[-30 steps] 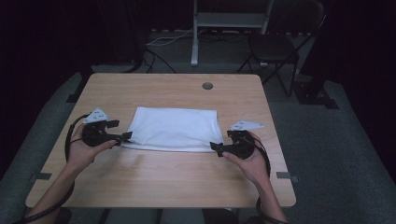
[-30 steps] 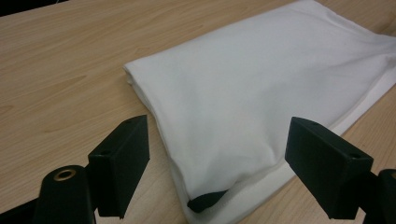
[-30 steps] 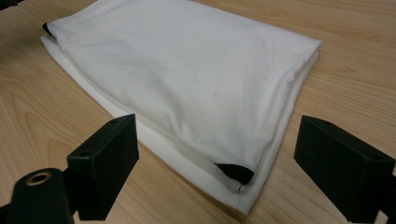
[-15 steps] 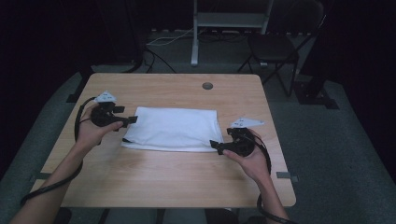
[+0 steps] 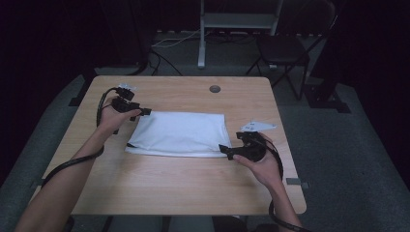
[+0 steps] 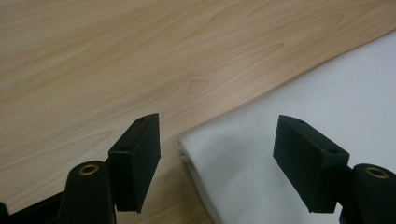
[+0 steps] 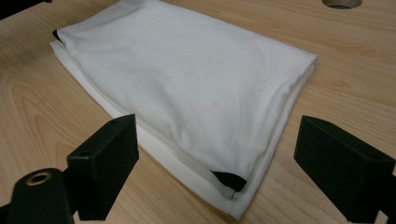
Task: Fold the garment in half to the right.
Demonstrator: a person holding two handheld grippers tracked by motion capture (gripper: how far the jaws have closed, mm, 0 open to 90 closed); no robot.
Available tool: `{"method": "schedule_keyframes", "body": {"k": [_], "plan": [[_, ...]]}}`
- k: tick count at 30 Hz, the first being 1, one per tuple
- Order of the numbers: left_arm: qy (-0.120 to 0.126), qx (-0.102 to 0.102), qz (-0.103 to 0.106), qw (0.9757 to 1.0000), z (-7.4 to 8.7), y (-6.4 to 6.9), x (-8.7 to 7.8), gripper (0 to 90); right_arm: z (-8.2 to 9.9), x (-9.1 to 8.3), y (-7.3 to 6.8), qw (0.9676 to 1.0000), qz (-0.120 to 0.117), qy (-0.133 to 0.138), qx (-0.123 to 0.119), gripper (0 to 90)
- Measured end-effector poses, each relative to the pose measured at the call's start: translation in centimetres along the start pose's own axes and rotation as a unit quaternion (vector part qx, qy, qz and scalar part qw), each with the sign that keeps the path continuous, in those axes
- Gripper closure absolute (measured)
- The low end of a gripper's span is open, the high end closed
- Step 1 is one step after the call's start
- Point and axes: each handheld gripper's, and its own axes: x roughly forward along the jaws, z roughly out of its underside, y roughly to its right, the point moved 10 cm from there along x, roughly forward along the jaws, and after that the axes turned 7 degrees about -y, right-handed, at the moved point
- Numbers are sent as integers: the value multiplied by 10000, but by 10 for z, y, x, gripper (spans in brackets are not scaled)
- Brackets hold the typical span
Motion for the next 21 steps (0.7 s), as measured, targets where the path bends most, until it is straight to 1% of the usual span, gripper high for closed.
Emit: {"method": "schedule_keyframes", "body": {"k": [2, 5, 6, 7, 8, 9, 11, 14, 17, 21], "plan": [[-100, -50, -72, 9999, 4, -5, 7, 328, 0, 0, -2, 10000, -18, -22, -31, 132], [-112, -268, 16, 9996, 7, -8, 15, 339, -1, 1, -2, 10000, -25, -43, -68, 132], [-124, -321, 57, 9994, 8, -8, 17, 343, -1, 2, -2, 10000, -26, -51, -73, 132], [-143, -326, 90, 9993, 8, -8, 18, 351, -1, 2, -2, 10000, -39, -45, -51, 132], [-174, -316, 104, 9993, 9, -7, 20, 359, -1, 2, -2, 10000, -40, -39, -34, 133], [-135, -288, 77, 9995, 9, -7, 21, 362, -1, 2, -1, 10000, -37, -32, -32, 132], [-147, -308, 78, 9994, 9, -8, 21, 377, -1, 3, 0, 10000, -38, -41, -29, 133], [-131, -165, -22, 9998, 10, -7, 20, 437, 0, 3, 0, 10000, -39, -52, -36, 133], [-124, -53, -51, 9999, 12, -2, 20, 537, 0, 3, 0, 10000, -43, -16, 14, 133], [-136, -74, -192, 9997, 14, 1, 20, 675, 0, 4, -2, 10000, -52, -41, -11, 133]]}}
